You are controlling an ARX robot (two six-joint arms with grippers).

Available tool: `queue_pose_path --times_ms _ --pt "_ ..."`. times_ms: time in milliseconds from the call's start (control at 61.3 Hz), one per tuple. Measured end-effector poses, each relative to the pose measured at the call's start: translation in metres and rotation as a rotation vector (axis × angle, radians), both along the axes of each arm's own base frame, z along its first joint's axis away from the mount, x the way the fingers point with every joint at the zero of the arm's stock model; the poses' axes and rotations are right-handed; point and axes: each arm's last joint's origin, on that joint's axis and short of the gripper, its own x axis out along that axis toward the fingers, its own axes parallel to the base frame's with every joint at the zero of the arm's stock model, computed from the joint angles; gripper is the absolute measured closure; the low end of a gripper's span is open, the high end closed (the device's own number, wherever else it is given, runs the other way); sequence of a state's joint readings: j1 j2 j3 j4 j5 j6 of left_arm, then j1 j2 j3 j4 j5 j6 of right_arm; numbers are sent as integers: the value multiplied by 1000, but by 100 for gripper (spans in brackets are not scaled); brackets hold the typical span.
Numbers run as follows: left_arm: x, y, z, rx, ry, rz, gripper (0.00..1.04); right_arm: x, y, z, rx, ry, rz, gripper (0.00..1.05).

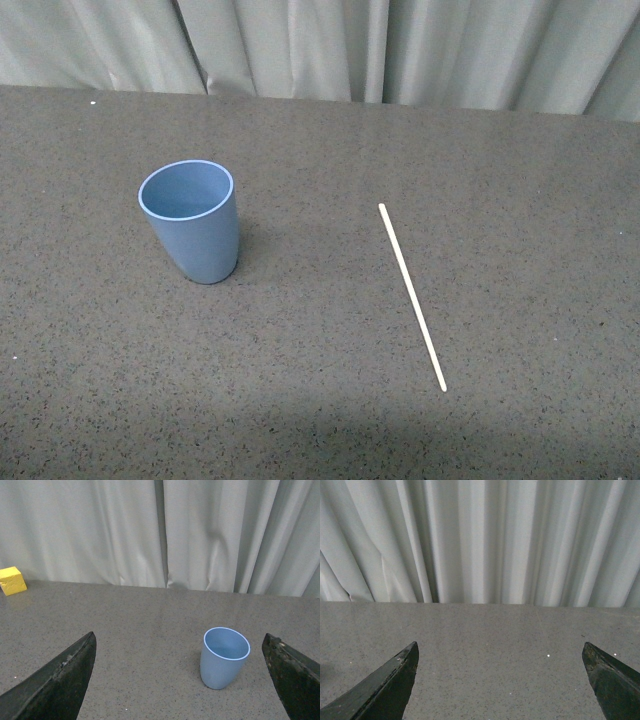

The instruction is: Transfer chopsticks to blue cup

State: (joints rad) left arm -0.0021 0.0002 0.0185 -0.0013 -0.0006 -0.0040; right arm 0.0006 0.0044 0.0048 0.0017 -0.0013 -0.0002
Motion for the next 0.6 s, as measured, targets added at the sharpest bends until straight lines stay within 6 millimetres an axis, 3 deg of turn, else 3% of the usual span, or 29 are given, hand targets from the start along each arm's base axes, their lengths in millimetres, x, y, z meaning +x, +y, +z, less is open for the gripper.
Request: queue_pose_path --times_ms 603 --pt "0 0 0 0 0 0 7 0 0 0 0 0 0 9"
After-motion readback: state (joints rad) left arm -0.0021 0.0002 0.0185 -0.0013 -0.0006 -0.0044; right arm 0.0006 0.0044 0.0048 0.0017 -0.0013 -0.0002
